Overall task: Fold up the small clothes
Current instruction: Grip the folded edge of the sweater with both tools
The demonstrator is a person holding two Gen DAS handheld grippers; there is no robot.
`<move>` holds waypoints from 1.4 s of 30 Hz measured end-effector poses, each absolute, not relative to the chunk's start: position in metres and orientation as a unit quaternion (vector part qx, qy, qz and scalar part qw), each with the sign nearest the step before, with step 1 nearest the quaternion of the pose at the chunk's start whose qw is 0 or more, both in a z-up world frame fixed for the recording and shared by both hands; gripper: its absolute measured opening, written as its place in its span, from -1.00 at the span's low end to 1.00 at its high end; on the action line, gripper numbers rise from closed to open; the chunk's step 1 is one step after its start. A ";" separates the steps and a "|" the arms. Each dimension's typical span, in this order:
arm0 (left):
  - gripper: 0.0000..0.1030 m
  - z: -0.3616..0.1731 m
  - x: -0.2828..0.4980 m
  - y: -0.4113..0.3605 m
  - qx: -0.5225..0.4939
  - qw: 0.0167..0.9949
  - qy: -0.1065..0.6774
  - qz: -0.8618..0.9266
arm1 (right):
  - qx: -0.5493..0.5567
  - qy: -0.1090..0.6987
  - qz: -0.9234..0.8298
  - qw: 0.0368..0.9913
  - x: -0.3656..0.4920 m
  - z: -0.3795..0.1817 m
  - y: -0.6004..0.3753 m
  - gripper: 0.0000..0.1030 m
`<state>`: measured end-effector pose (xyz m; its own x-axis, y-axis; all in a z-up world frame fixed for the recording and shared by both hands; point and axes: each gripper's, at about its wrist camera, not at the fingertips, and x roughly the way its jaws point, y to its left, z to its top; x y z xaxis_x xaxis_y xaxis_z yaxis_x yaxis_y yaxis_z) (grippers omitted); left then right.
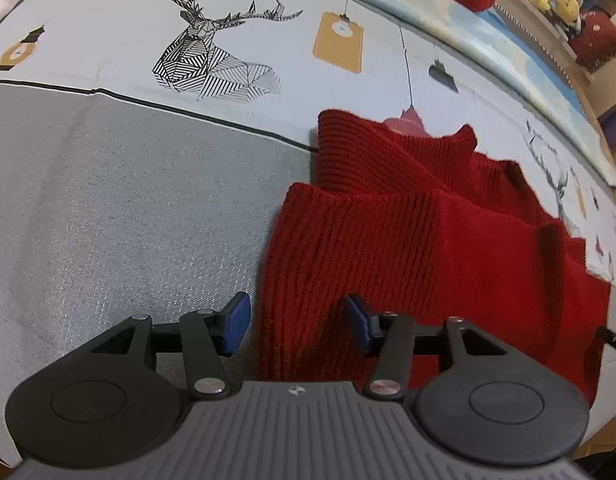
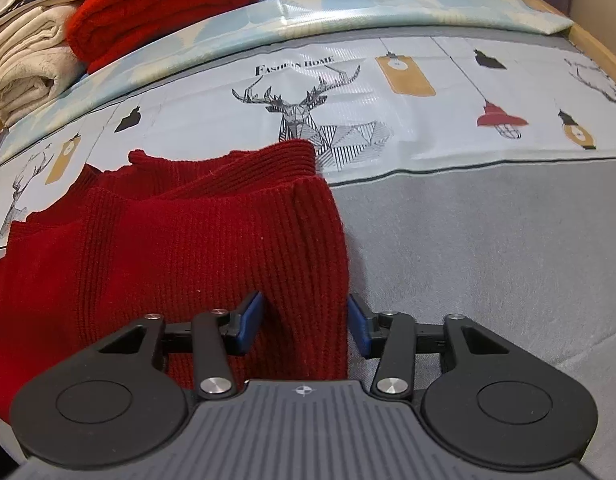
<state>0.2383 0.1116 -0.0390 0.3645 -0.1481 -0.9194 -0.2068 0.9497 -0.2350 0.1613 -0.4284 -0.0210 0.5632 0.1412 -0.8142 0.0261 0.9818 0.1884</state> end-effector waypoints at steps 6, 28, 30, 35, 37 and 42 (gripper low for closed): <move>-0.68 -0.039 0.235 0.107 -0.125 0.819 0.560 -0.004 | 0.083 0.436 0.033 0.896 0.154 -0.017 -0.430 -0.80; -0.73 0.035 0.240 0.105 -0.080 0.933 0.349 0.035 | 0.009 0.181 -0.026 0.983 0.157 0.042 -0.404 -0.90; -0.73 0.038 0.242 0.106 -0.075 0.938 0.337 0.044 | 0.000 0.162 -0.031 0.986 0.159 0.046 -0.400 -0.90; -0.72 0.038 0.249 0.109 -0.064 0.942 0.325 0.056 | -0.006 0.132 -0.034 0.991 0.169 0.048 -0.396 -0.90; -0.72 0.033 0.255 0.107 -0.050 0.940 0.333 0.055 | -0.005 0.141 -0.032 0.989 0.179 0.044 -0.396 -0.90; -0.72 0.001 0.273 0.096 -0.024 0.913 0.405 0.038 | -0.004 0.305 -0.023 0.952 0.226 -0.004 -0.399 -0.89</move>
<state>0.2727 0.0964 0.0014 0.6688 0.0491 -0.7418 -0.0880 0.9960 -0.0134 0.2262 -0.3986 -0.0035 0.8130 -0.0458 -0.5805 0.0409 0.9989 -0.0214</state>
